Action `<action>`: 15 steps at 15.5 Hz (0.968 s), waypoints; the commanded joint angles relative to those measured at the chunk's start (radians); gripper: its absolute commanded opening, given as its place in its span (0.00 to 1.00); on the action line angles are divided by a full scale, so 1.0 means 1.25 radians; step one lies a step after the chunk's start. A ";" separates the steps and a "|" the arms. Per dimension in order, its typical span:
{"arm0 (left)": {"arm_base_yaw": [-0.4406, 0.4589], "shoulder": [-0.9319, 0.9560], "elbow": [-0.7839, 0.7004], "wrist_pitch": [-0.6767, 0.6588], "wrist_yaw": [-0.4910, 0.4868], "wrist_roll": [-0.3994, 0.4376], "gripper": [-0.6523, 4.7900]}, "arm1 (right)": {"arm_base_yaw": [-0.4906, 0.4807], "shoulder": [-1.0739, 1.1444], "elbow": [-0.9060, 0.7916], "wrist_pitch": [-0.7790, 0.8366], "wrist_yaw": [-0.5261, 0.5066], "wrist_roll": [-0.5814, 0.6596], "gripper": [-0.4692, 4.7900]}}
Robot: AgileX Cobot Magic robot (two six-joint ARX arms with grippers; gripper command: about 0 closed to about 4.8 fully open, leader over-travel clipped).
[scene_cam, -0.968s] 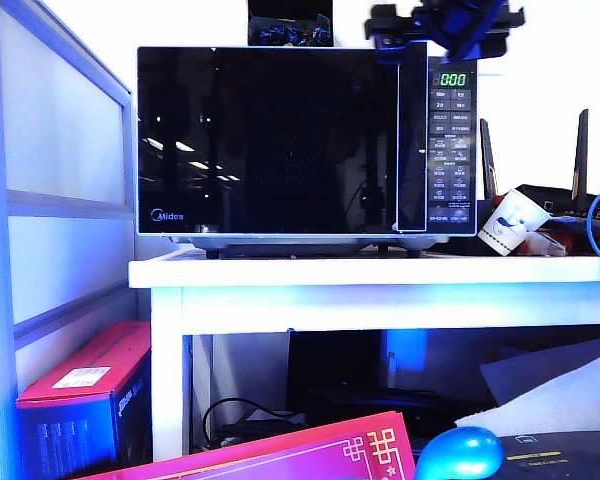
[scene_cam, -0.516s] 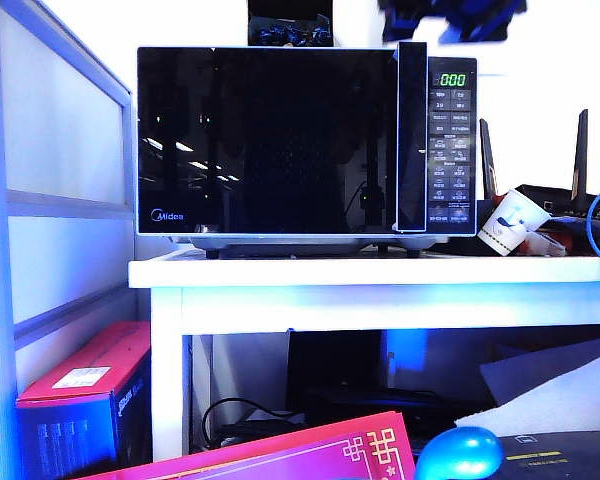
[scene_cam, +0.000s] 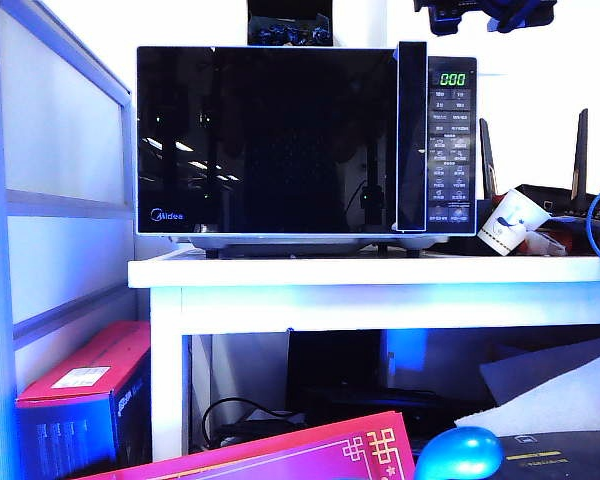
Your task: Open the microwave door, place the orange inside the microwave, then close the microwave door.
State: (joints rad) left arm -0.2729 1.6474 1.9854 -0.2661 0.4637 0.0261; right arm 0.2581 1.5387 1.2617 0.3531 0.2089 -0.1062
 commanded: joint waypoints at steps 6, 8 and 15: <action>0.000 -0.002 0.005 0.016 0.001 0.002 0.46 | -0.061 0.068 0.013 0.034 -0.193 -0.002 0.72; 0.000 -0.002 0.005 0.015 0.000 0.002 0.46 | -0.061 0.082 0.027 0.032 -0.221 -0.002 0.72; 0.000 -0.002 0.005 0.015 0.000 0.003 0.46 | -0.064 0.038 0.039 -0.051 -0.346 -0.002 0.72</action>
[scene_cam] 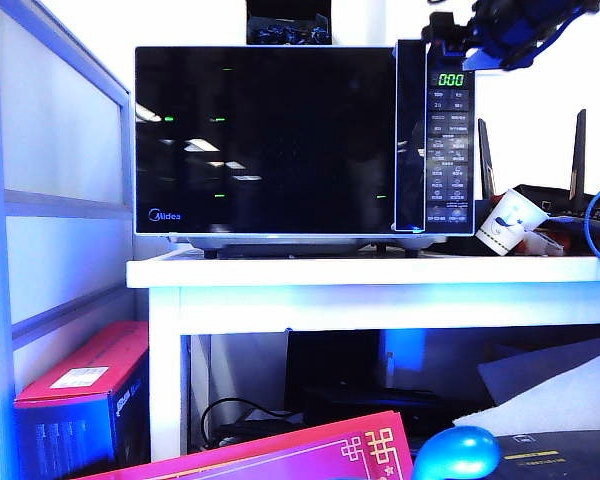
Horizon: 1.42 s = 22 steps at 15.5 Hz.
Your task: Open the microwave door, place the orange inside the microwave, then close the microwave door.
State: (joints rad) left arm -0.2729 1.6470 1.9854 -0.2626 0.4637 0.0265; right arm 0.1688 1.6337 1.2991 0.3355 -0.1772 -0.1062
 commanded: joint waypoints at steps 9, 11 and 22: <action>-0.001 -0.002 0.005 0.012 0.001 0.000 0.46 | 0.004 -0.099 0.009 -0.078 0.161 -0.002 0.72; -0.001 -0.002 0.005 0.013 0.001 0.000 0.46 | 0.003 -0.083 0.009 -0.048 0.164 -0.002 0.72; -0.001 -0.002 0.005 0.010 0.001 0.000 0.46 | -0.053 0.060 0.112 0.015 0.060 -0.002 0.72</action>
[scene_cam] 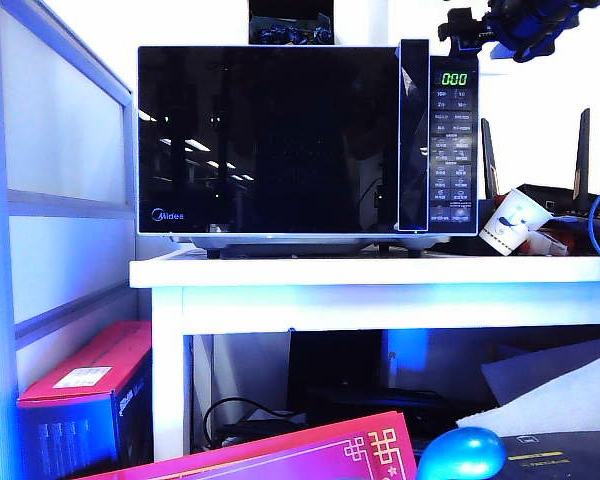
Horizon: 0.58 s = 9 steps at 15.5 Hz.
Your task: Open the microwave door, place the orange inside the microwave, then close the microwave door.
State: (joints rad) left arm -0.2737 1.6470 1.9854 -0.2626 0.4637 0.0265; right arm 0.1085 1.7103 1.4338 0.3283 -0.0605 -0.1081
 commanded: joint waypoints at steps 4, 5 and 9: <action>0.000 -0.002 0.005 0.010 0.001 0.000 0.46 | -0.009 0.020 0.005 0.059 -0.066 0.000 0.72; 0.000 -0.002 0.005 0.009 0.001 0.000 0.46 | -0.009 0.025 0.005 0.063 -0.081 0.000 0.72; 0.000 -0.002 0.004 0.007 0.001 0.000 0.46 | -0.009 0.051 0.015 0.077 -0.103 0.002 0.72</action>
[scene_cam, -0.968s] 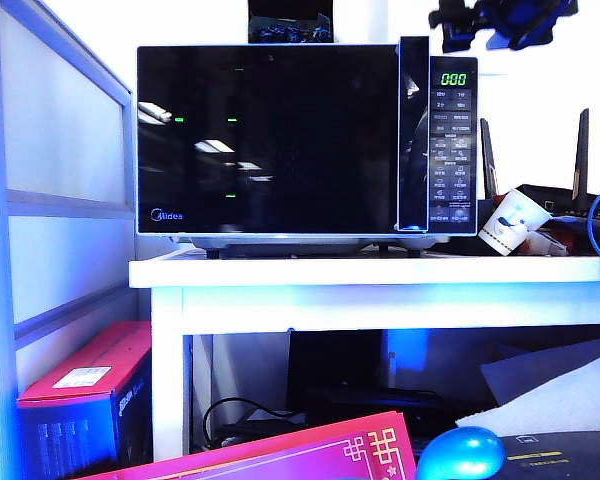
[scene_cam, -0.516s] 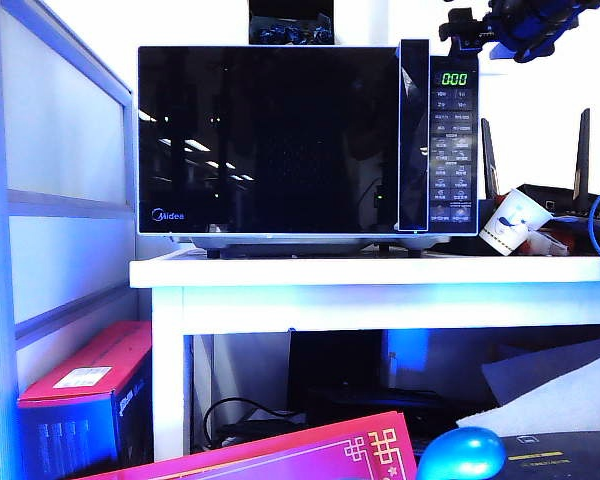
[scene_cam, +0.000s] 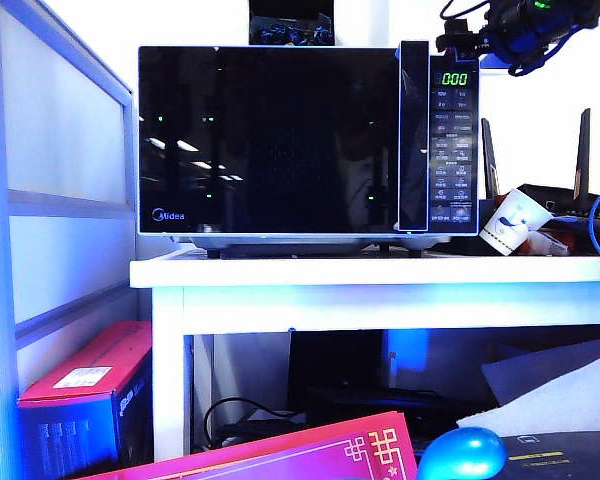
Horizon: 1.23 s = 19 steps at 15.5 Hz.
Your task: Open the microwave door, place the orange inside the microwave, then close the microwave door.
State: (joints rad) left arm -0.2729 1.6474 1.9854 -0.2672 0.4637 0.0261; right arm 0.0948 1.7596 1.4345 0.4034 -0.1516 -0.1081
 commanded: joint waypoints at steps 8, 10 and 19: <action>0.000 -0.002 0.004 -0.006 0.001 0.001 0.46 | 0.004 0.019 0.015 0.000 -0.206 0.009 0.72; 0.000 -0.002 0.004 -0.006 0.001 0.001 0.46 | 0.005 0.019 0.015 -0.008 -0.210 0.009 0.72; 0.000 -0.002 0.004 -0.005 0.000 0.004 0.46 | 0.003 -0.047 0.015 -0.066 -0.090 -0.028 0.72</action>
State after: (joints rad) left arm -0.2733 1.6470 1.9854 -0.2886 0.4633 0.0269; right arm 0.1017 1.7081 1.4487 0.3367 -0.2630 -0.1417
